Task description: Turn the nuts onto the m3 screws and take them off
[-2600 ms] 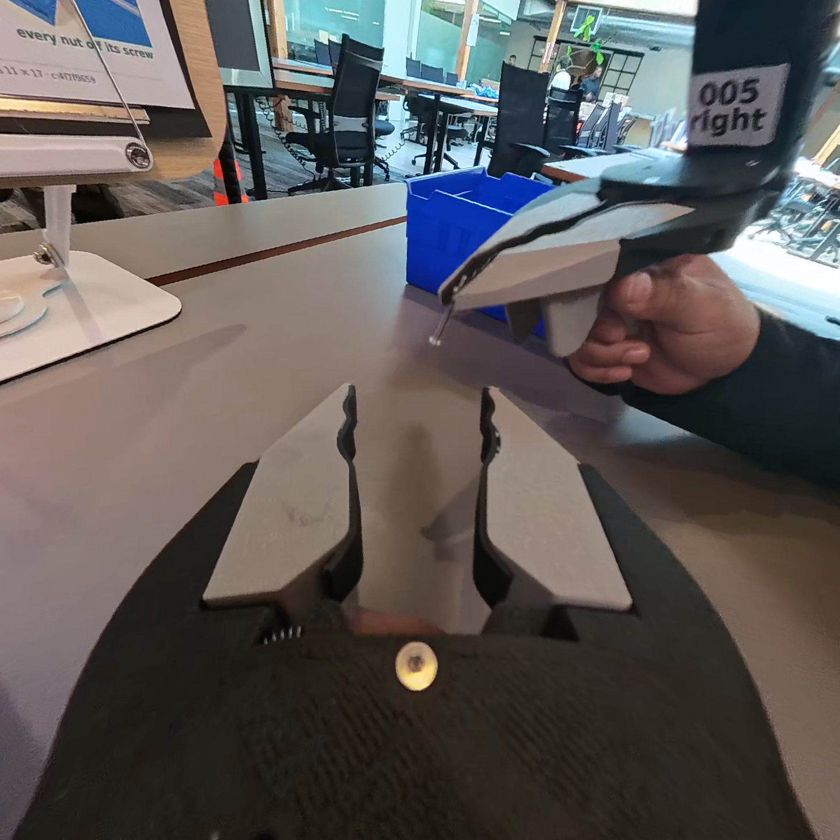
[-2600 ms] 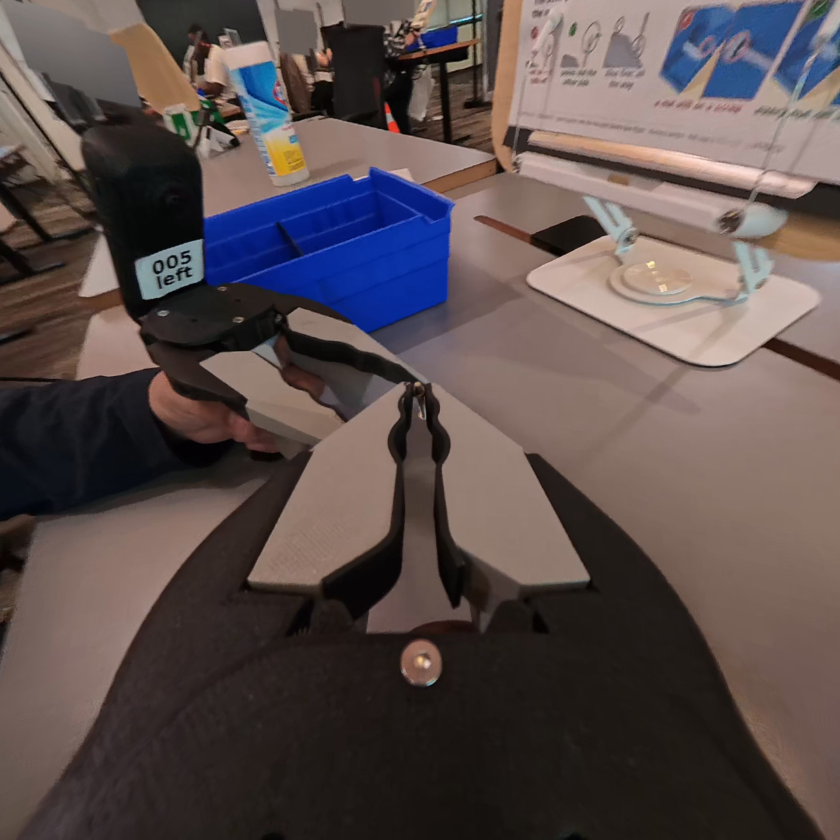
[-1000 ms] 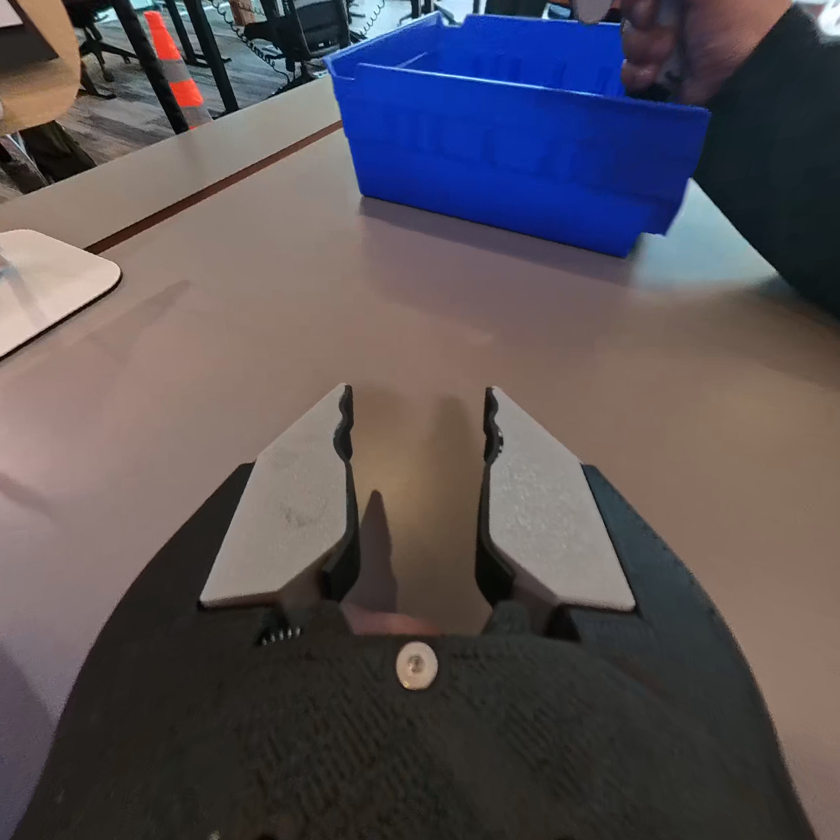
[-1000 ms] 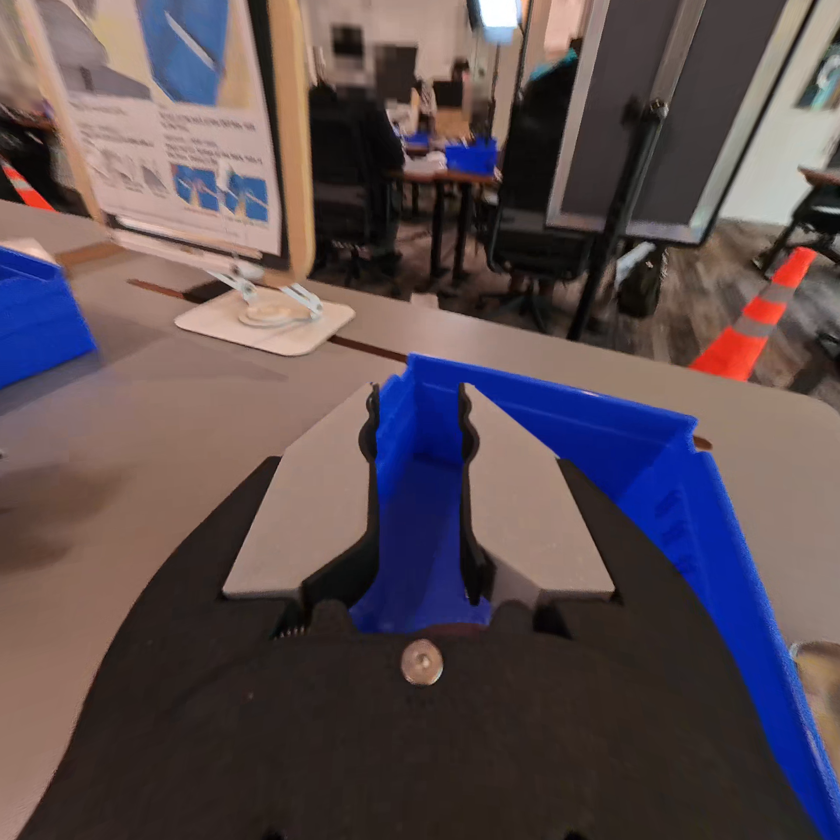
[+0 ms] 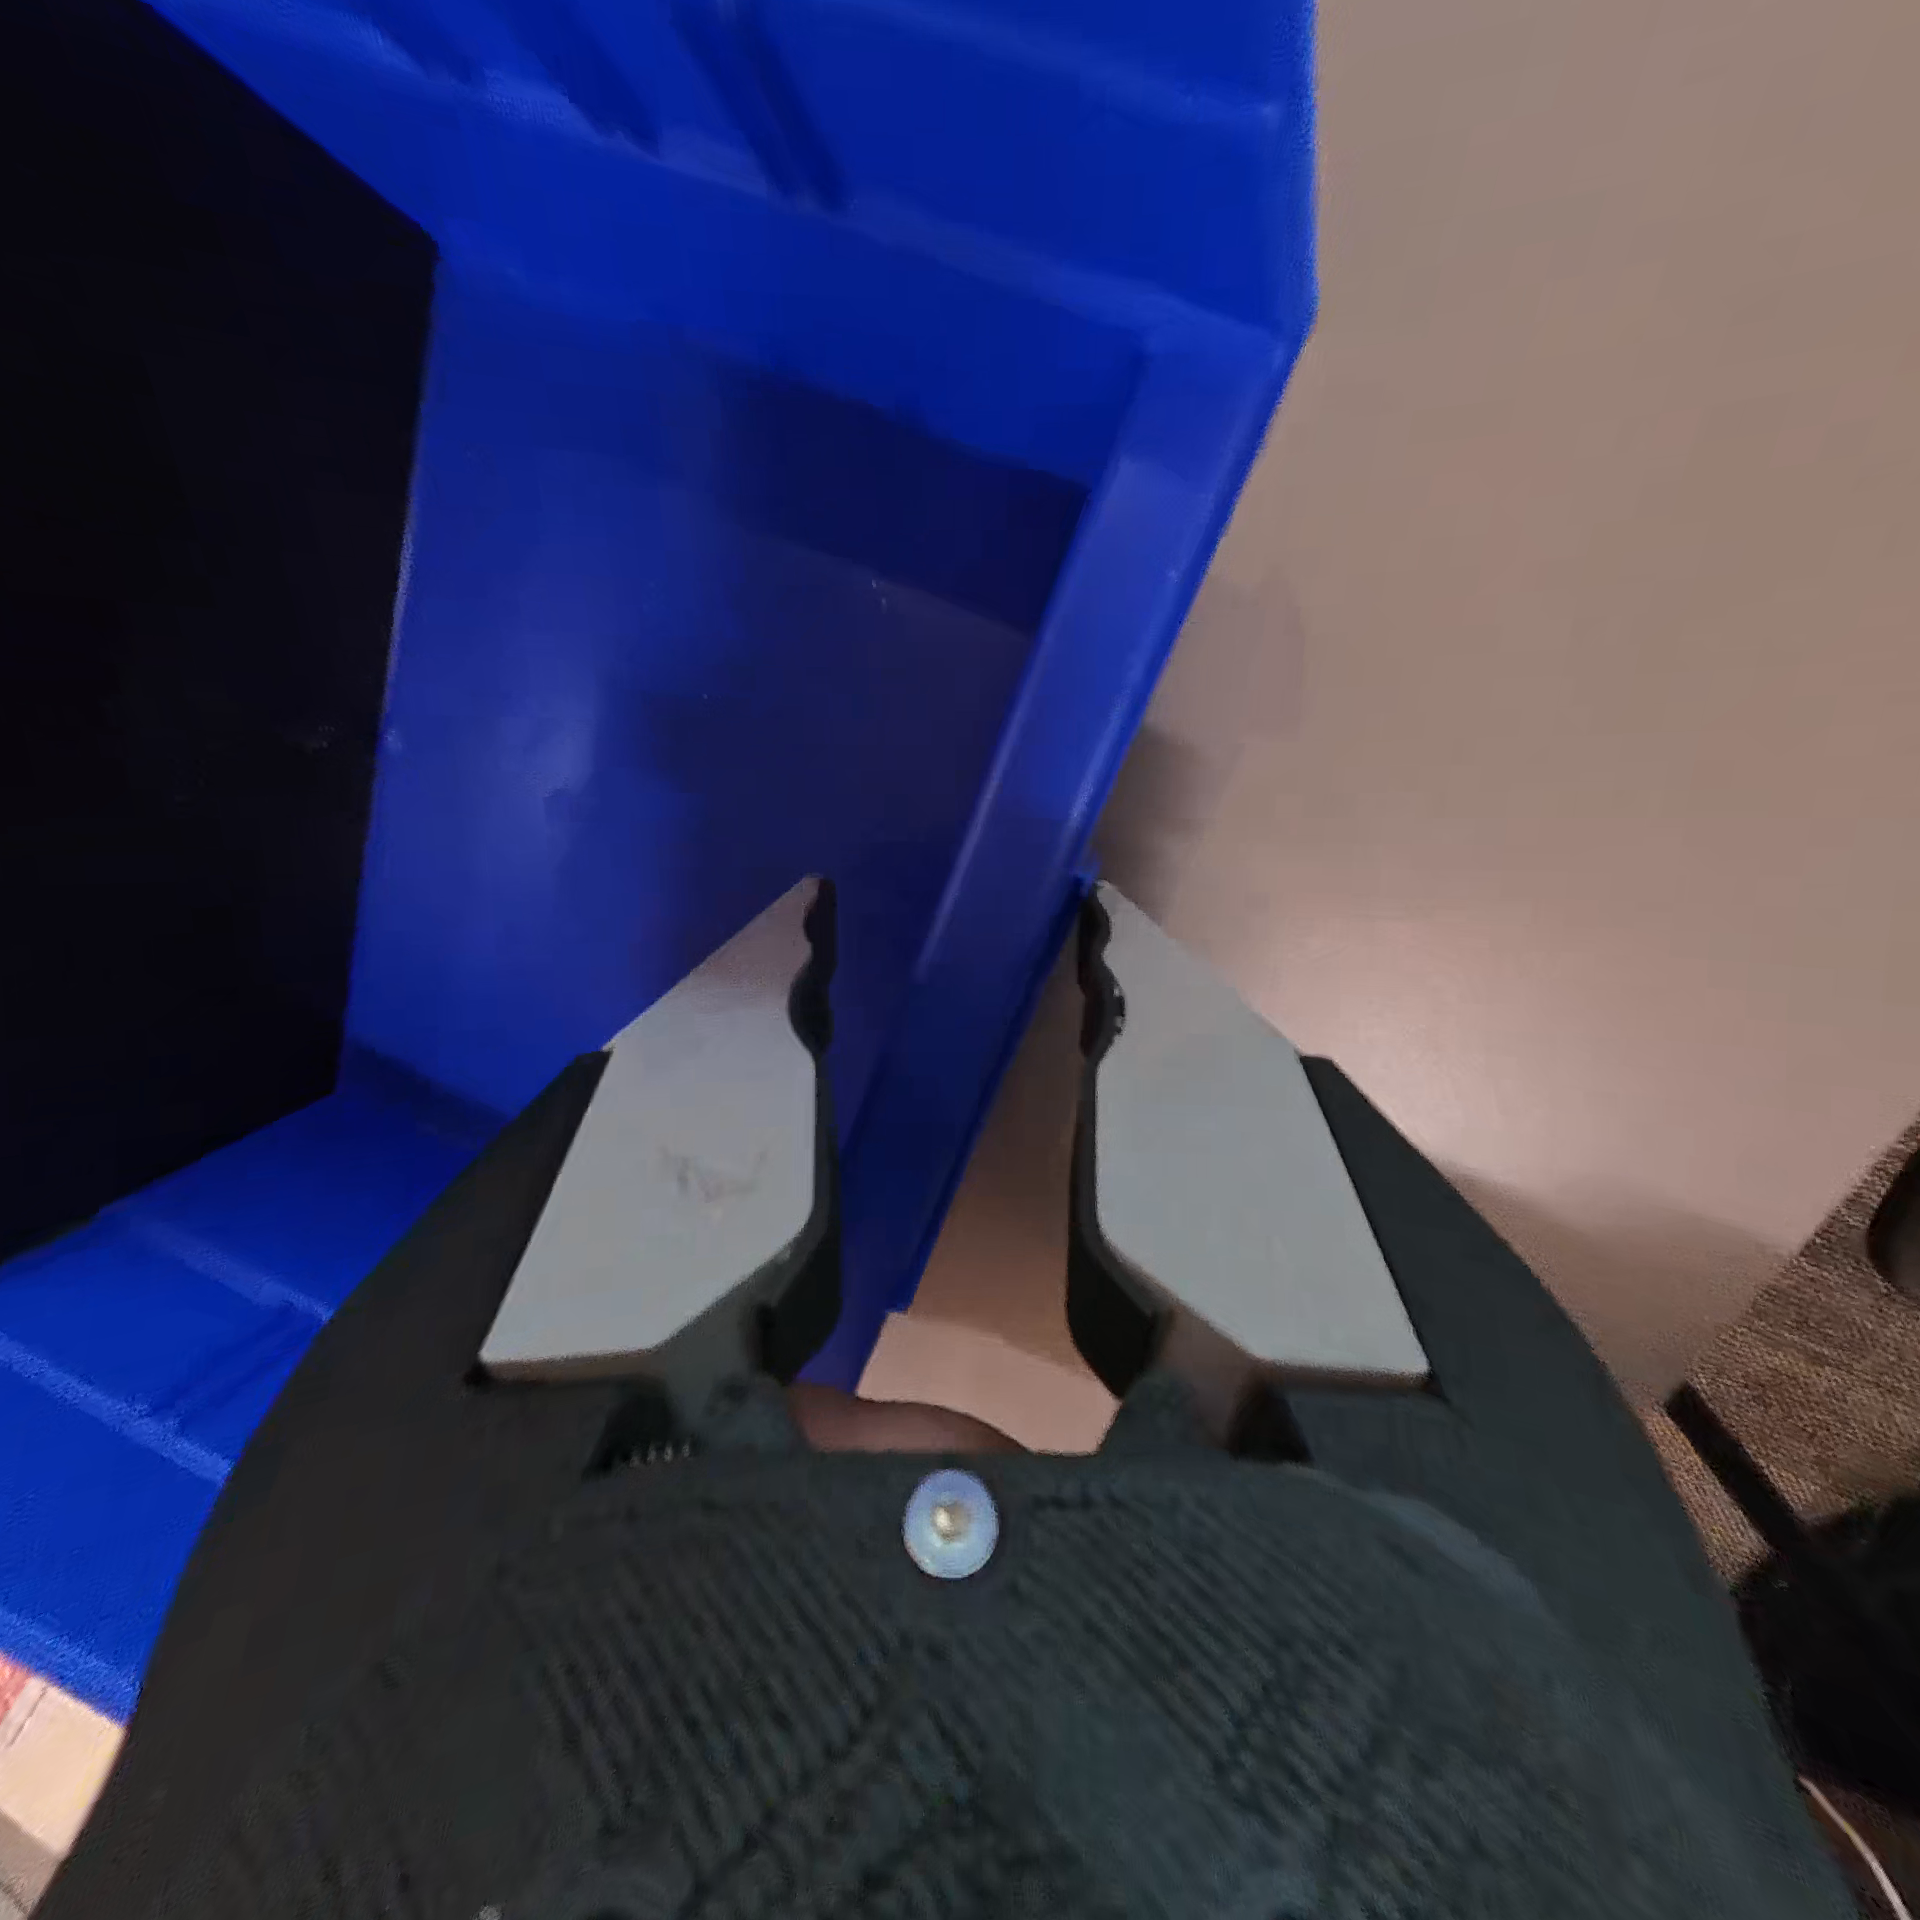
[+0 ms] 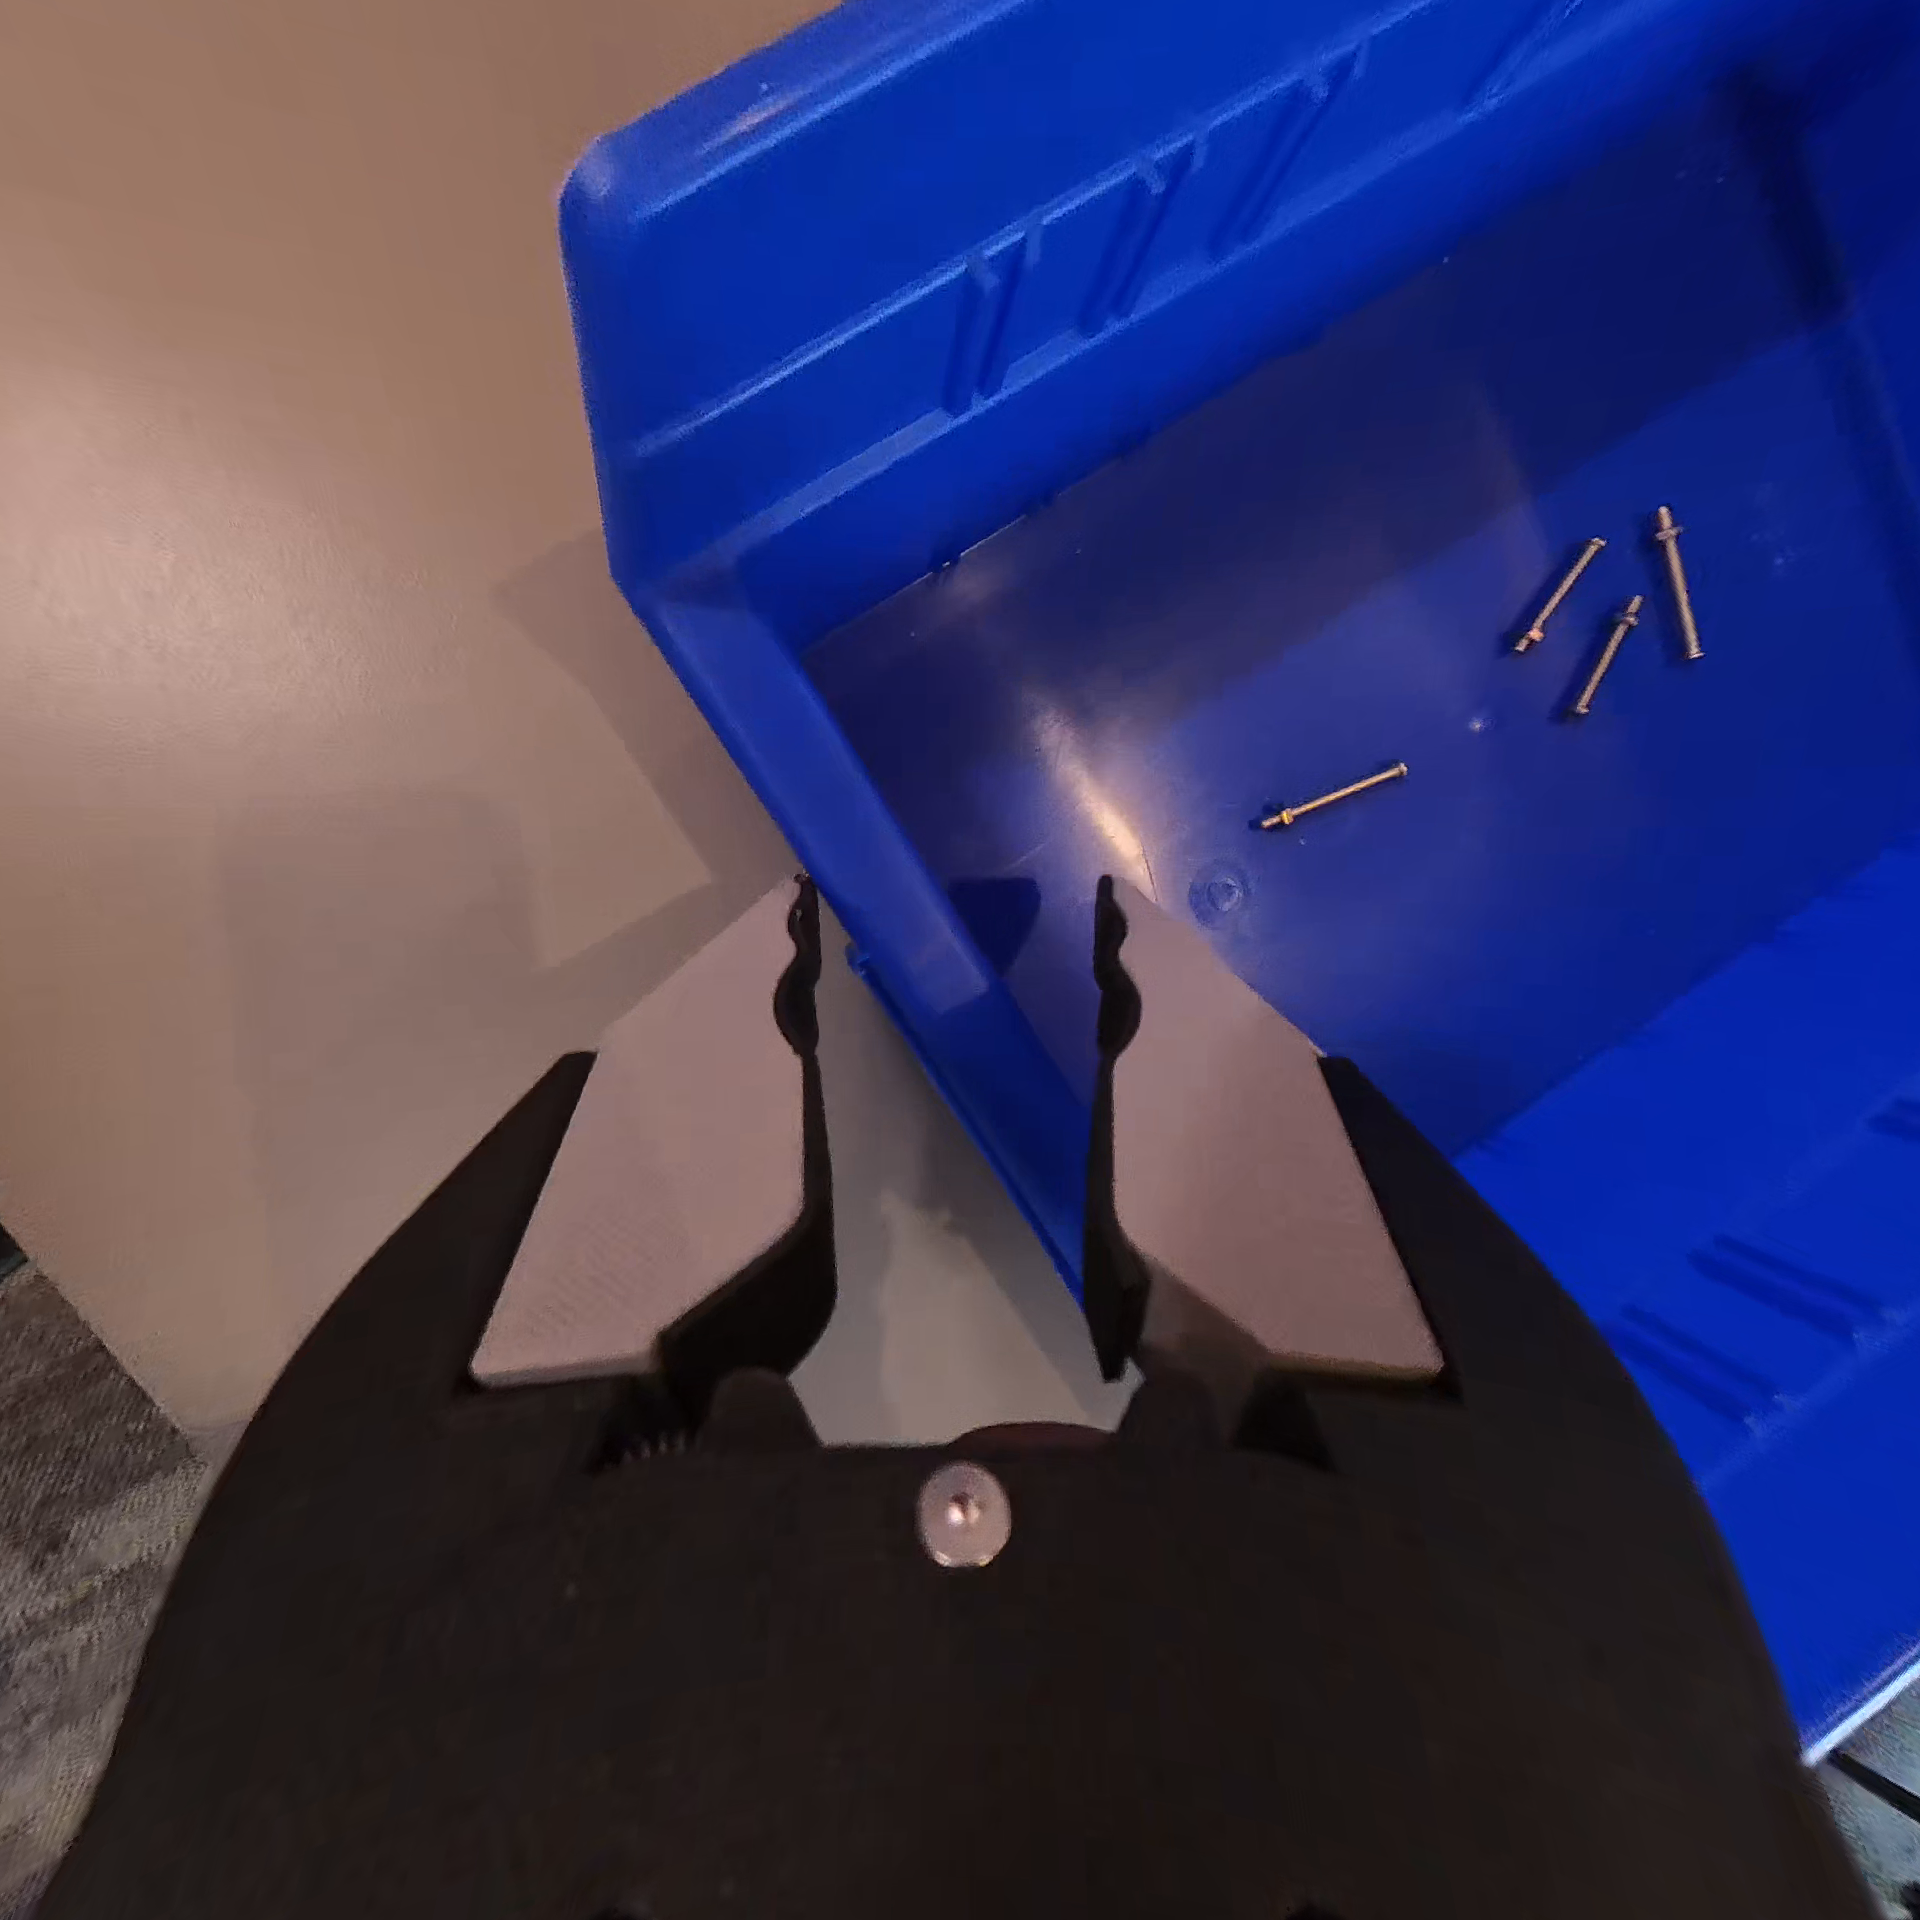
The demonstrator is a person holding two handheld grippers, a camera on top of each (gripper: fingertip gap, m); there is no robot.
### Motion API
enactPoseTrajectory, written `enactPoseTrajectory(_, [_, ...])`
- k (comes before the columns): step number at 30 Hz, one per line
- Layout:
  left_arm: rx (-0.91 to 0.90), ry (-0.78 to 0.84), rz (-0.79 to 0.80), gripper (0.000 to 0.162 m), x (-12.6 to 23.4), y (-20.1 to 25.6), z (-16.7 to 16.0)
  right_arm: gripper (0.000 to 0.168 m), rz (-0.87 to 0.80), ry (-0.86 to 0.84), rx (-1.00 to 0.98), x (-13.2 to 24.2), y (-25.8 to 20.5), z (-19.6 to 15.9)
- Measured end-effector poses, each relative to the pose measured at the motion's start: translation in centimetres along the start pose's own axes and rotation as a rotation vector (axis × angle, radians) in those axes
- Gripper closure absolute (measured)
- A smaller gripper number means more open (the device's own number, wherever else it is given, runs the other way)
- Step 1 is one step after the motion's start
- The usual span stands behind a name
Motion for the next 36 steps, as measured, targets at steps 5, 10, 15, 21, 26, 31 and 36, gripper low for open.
enactPoseTrajectory(5, [-0.147, 0.059, -0.023, 0.136, -0.3, 0.9, 1.0, 0.138, 0.015, -0.146, 0.066, -0.2, -0.4, 0.2])
enactPoseTrajectory(10, [-0.165, 0.071, -0.043, 0.136, 0.8, 1.2, 0.7, 0.140, -0.039, -0.085, 0.141, -0.5, -1.1, 0.8])
enactPoseTrajectory(15, [-0.143, 0.177, -0.054, 0.136, 3.8, 1.3, 1.0, 0.143, -0.043, -0.007, 0.192, -1.2, -3.5, 3.6])
enactPoseTrajectory(21, [-0.073, 0.391, 0.008, 0.135, 8.5, 0.5, 0.9, 0.147, 0.018, 0.055, 0.210, -3.5, -8.2, 9.8])
enactPoseTrajectory(26, [-0.088, 0.421, 0.069, 0.134, 11.7, 1.2, 0.8, 0.147, 0.084, 0.143, 0.281, -4.6, -13.7, 15.9])
enactPoseTrajectory(31, [-0.065, 0.479, 0.114, 0.133, 13.8, 1.4, -0.1, 0.146, 0.090, 0.145, 0.391, -7.2, -18.9, 21.9])
enactPoseTrajectory(36, [-0.086, 0.487, 0.216, 0.133, 16.1, 2.0, -1.1, 0.146, 0.102, 0.201, 0.447, -9.4, -21.6, 27.4])
Point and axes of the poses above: each gripper's, where its closed fingertips meet, x back along the fingers, z out of its top, y = z × x across the jaws, the point moved 9 cm from there along x, back along the fingers, and after that the axes turned 2 degrees about -z, right-handed, at the moved point
